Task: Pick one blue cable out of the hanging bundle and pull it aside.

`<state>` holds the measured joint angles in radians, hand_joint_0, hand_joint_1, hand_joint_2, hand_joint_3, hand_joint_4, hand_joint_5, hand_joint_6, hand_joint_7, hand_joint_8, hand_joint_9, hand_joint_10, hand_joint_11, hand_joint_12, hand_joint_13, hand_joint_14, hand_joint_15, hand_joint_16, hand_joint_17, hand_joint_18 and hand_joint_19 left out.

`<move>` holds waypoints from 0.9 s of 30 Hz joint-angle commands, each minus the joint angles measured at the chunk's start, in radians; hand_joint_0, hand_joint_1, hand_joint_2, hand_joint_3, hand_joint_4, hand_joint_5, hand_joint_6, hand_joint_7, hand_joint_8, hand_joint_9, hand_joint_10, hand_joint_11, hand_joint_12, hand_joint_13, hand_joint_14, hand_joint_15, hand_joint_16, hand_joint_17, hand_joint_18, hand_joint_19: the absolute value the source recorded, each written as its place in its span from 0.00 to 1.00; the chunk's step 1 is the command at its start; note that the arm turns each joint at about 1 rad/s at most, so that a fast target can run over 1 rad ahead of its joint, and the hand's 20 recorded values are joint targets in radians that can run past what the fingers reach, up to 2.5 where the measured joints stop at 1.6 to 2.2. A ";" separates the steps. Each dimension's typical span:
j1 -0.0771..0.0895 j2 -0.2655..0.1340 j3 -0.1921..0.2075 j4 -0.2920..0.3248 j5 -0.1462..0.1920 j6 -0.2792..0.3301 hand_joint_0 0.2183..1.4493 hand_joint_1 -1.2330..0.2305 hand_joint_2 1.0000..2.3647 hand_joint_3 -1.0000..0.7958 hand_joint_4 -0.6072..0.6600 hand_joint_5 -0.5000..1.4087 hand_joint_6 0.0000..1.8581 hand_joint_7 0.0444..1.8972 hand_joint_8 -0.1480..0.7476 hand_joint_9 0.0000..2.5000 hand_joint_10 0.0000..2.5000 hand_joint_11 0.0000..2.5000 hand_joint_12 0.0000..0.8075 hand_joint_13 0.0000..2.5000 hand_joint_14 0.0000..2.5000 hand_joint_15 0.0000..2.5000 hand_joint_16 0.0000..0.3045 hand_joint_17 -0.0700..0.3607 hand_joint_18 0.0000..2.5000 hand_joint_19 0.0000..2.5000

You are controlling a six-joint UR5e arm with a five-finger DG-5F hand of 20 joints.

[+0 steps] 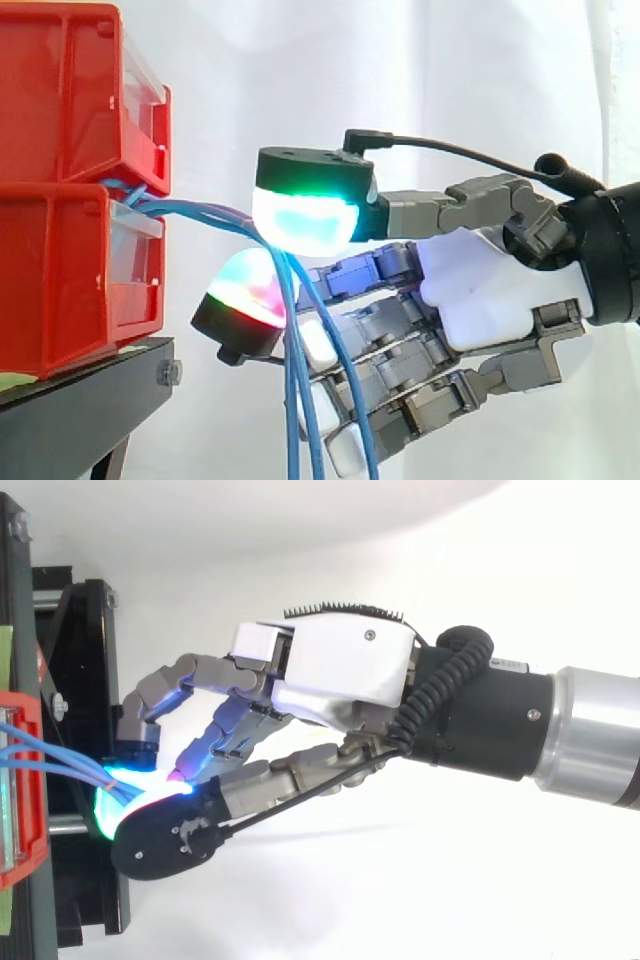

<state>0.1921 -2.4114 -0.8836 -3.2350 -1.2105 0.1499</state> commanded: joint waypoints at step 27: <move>-0.008 0.006 0.012 -0.049 -0.017 0.002 0.30 0.39 0.01 0.46 0.46 0.19 0.50 0.45 0.45 0.42 0.01 0.29 0.38 0.36 0.01 0.22 0.16 0.41 0.30 0.20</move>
<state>0.1864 -2.4063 -0.8747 -3.2796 -1.2257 0.1538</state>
